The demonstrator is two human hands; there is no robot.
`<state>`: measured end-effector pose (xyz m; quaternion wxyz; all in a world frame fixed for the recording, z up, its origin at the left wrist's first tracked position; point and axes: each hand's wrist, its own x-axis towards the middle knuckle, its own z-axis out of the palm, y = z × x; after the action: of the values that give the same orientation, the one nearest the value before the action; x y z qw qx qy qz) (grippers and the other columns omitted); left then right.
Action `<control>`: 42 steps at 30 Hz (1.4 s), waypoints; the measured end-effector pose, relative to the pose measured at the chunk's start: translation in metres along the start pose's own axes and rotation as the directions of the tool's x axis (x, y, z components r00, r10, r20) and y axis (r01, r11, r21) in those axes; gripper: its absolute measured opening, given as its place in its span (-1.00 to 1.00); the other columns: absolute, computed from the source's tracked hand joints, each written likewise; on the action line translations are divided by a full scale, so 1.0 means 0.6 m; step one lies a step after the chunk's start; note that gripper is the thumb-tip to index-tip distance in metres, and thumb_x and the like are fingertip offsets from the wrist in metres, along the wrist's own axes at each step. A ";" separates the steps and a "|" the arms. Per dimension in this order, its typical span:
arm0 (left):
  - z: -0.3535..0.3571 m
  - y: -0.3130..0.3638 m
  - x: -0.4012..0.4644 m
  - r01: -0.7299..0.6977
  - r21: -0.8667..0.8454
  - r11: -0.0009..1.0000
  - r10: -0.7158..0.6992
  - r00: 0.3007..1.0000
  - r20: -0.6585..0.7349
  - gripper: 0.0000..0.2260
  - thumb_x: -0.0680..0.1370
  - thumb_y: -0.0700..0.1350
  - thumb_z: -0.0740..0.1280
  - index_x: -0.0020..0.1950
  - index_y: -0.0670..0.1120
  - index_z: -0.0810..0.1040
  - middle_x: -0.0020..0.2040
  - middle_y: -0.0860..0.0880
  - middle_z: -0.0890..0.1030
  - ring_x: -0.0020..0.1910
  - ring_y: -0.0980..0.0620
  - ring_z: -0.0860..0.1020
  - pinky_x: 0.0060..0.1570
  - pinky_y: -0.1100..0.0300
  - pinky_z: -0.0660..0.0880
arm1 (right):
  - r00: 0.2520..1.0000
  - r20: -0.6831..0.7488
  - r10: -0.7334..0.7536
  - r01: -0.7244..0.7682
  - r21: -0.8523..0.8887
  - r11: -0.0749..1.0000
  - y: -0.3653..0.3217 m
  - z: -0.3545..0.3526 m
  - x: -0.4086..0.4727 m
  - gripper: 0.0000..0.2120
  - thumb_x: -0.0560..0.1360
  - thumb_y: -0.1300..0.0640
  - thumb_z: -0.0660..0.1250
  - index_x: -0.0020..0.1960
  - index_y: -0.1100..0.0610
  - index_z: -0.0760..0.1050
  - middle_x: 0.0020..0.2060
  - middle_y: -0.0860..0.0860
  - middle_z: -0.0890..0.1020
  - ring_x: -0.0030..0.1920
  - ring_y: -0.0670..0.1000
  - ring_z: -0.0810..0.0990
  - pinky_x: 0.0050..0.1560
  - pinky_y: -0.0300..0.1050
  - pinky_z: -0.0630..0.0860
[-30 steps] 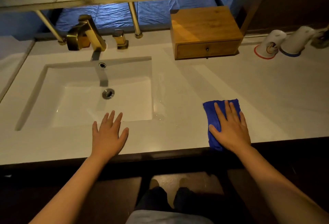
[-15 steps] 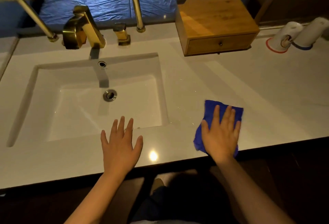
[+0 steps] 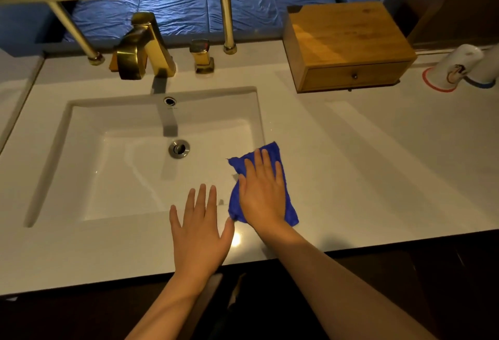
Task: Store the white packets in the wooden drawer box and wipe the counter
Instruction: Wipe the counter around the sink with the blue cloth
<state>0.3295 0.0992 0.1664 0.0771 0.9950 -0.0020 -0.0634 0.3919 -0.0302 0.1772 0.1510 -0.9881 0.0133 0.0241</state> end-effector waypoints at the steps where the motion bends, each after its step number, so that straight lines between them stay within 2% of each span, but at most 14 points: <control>1: 0.000 0.000 0.001 0.001 0.000 1.000 -0.001 1.000 -0.003 -0.33 0.48 0.28 -0.17 0.53 0.01 0.03 0.56 -0.01 0.09 0.55 0.01 0.00 0.45 -0.13 -0.12 | 1.000 0.000 -0.023 0.023 0.089 0.996 -0.010 0.000 0.009 -0.60 0.61 0.05 0.01 0.41 0.16 0.24 0.50 0.13 0.19 0.51 0.10 0.06 0.50 0.05 -0.08; 4: 0.001 0.000 0.001 0.002 -0.019 1.000 -0.002 1.000 -0.003 -0.34 0.48 0.27 -0.13 0.53 0.01 0.08 0.56 0.01 0.11 0.54 0.01 0.00 0.45 -0.12 -0.13 | 0.996 0.064 0.063 -0.087 0.500 0.862 -0.029 -0.014 0.025 -0.64 0.62 0.09 0.03 0.37 0.17 0.29 0.43 0.14 0.32 0.42 0.12 0.29 0.40 0.05 0.28; 7: 0.001 0.000 -0.001 -0.003 -0.013 1.000 0.003 1.000 -0.014 -0.35 0.49 0.26 -0.12 0.53 -0.01 0.03 0.56 0.00 0.09 0.54 0.01 0.00 0.45 -0.12 -0.13 | 0.965 0.087 0.246 -0.211 0.817 0.537 -0.015 -0.047 0.003 -0.63 0.60 0.03 0.02 0.39 0.05 0.28 0.33 0.08 0.47 0.30 0.09 0.45 0.31 0.04 0.40; 10: 0.001 -0.002 -0.001 -0.008 -0.007 1.000 0.008 1.000 -0.018 -0.34 0.50 0.27 -0.15 0.54 0.00 -0.04 0.56 -0.01 0.07 0.55 0.00 -0.01 0.45 -0.13 -0.14 | 0.924 0.011 0.382 -0.110 0.965 0.240 0.027 -0.108 -0.042 -0.68 0.52 -0.08 0.04 0.21 -0.13 0.42 0.13 -0.14 0.60 0.16 -0.07 0.56 0.16 -0.01 0.51; 13: 0.001 -0.002 -0.001 -0.014 -0.017 1.000 0.014 1.000 -0.022 -0.35 0.50 0.26 -0.14 0.53 -0.01 -0.02 0.56 -0.01 0.08 0.54 0.00 -0.01 0.45 -0.14 -0.13 | 0.868 -0.146 0.475 0.070 0.982 0.175 0.094 -0.173 -0.094 -0.74 0.50 -0.08 0.10 0.11 -0.18 0.47 0.02 -0.30 0.62 0.10 -0.26 0.56 0.09 -0.36 0.49; 15: 0.001 -0.002 -0.002 -0.017 -0.020 1.000 0.016 0.999 -0.028 -0.36 0.51 0.26 -0.12 0.53 -0.01 0.00 0.56 -0.01 0.09 0.54 0.00 -0.01 0.46 -0.15 -0.12 | 0.866 -0.154 0.476 0.088 0.984 0.158 0.134 -0.196 -0.127 -0.70 0.48 -0.13 0.10 0.17 -0.26 0.44 0.16 -0.27 0.57 0.24 -0.17 0.50 0.29 -0.14 0.43; 17: 0.001 -0.001 -0.003 -0.019 -0.017 1.000 0.018 0.999 -0.030 -0.36 0.51 0.26 -0.13 0.53 -0.01 0.00 0.56 -0.01 0.09 0.54 0.00 -0.01 0.45 -0.15 -0.13 | 0.893 -0.088 0.441 0.009 0.984 0.180 0.158 -0.187 -0.150 -0.64 0.52 -0.09 0.05 0.29 -0.28 0.35 0.24 -0.32 0.48 0.29 -0.18 0.45 0.34 0.06 0.37; 19: 0.002 -0.001 -0.003 -0.019 -0.013 1.000 0.019 0.999 -0.034 -0.36 0.51 0.26 -0.13 0.53 -0.01 0.00 0.56 -0.01 0.09 0.54 0.00 0.00 0.45 -0.14 -0.13 | 0.891 -0.005 0.455 -0.172 0.922 0.348 0.160 -0.153 -0.160 -0.57 0.57 -0.01 0.04 0.44 -0.09 0.22 0.36 -0.23 0.40 0.35 -0.12 0.39 0.38 0.11 0.31; 22: 0.002 -0.002 -0.003 -0.021 -0.003 1.000 0.021 0.999 -0.031 -0.36 0.51 0.27 -0.15 0.53 0.00 -0.01 0.56 -0.02 0.08 0.54 -0.01 0.00 0.45 -0.14 -0.13 | 0.918 0.061 0.391 -0.389 0.321 0.863 0.158 -0.085 -0.166 -0.52 0.61 -0.03 0.02 0.50 -0.02 0.04 0.54 0.09 0.00 0.53 0.10 -0.05 0.50 0.04 -0.08; 24: 0.003 -0.002 -0.003 -0.020 -0.002 1.000 0.020 0.999 -0.029 -0.35 0.51 0.27 -0.15 0.53 0.00 -0.01 0.56 -0.01 0.08 0.54 -0.01 0.00 0.45 -0.14 -0.14 | 0.976 0.014 0.219 -0.219 -0.013 0.976 0.167 -0.061 -0.167 -0.45 0.56 -0.16 0.02 0.50 -0.08 -0.02 0.54 0.11 -0.12 0.52 0.14 -0.18 0.48 0.06 -0.17; 29: 0.002 -0.002 -0.003 -0.018 -0.006 1.000 0.018 1.000 -0.018 -0.36 0.51 0.26 -0.14 0.54 0.00 -0.02 0.56 -0.01 0.07 0.54 0.00 0.00 0.45 -0.15 -0.13 | 0.969 -0.049 0.240 -0.242 -0.036 0.970 0.135 -0.035 -0.142 -0.41 0.57 -0.12 0.05 0.52 0.05 -0.02 0.53 0.18 -0.07 0.52 0.19 -0.12 0.48 0.05 -0.07; 35: 0.000 0.001 -0.002 -0.004 0.004 1.000 0.004 1.000 -0.011 -0.35 0.50 0.26 -0.15 0.54 0.00 -0.02 0.56 -0.02 0.07 0.54 -0.01 0.00 0.46 -0.15 -0.10 | 0.999 -0.025 0.034 -0.033 0.048 0.998 0.047 -0.005 -0.080 -0.46 0.60 0.02 0.06 0.50 0.14 -0.03 0.53 0.14 0.00 0.52 0.13 -0.04 0.43 -0.04 -0.14; 40: -0.006 0.003 -0.002 0.006 0.005 1.000 -0.006 1.000 0.028 -0.35 0.51 0.26 -0.14 0.54 -0.02 -0.05 0.57 -0.01 0.00 0.55 0.01 -0.07 0.46 -0.13 -0.15 | 0.990 0.120 -0.073 0.024 0.368 0.930 -0.016 -0.012 -0.011 -0.59 0.62 0.05 0.04 0.42 0.16 0.23 0.45 0.09 0.29 0.26 0.15 0.46 0.20 -0.01 0.43; 42: -0.011 0.004 -0.002 0.012 -0.046 0.999 -0.011 0.999 0.041 -0.34 0.50 0.27 -0.15 0.54 -0.01 -0.09 0.57 0.00 -0.06 0.54 0.04 -0.12 0.46 -0.12 -0.19 | 0.990 0.138 -0.022 -0.075 0.659 0.748 -0.022 -0.031 -0.002 -0.63 0.62 0.09 0.05 0.40 0.12 0.27 0.40 0.07 0.37 0.24 0.11 0.49 0.23 -0.06 0.44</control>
<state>0.3293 0.0976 0.1734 0.0999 0.9914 0.0036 -0.0841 0.3921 -0.0232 0.1992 0.4917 -0.8660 0.0247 0.0876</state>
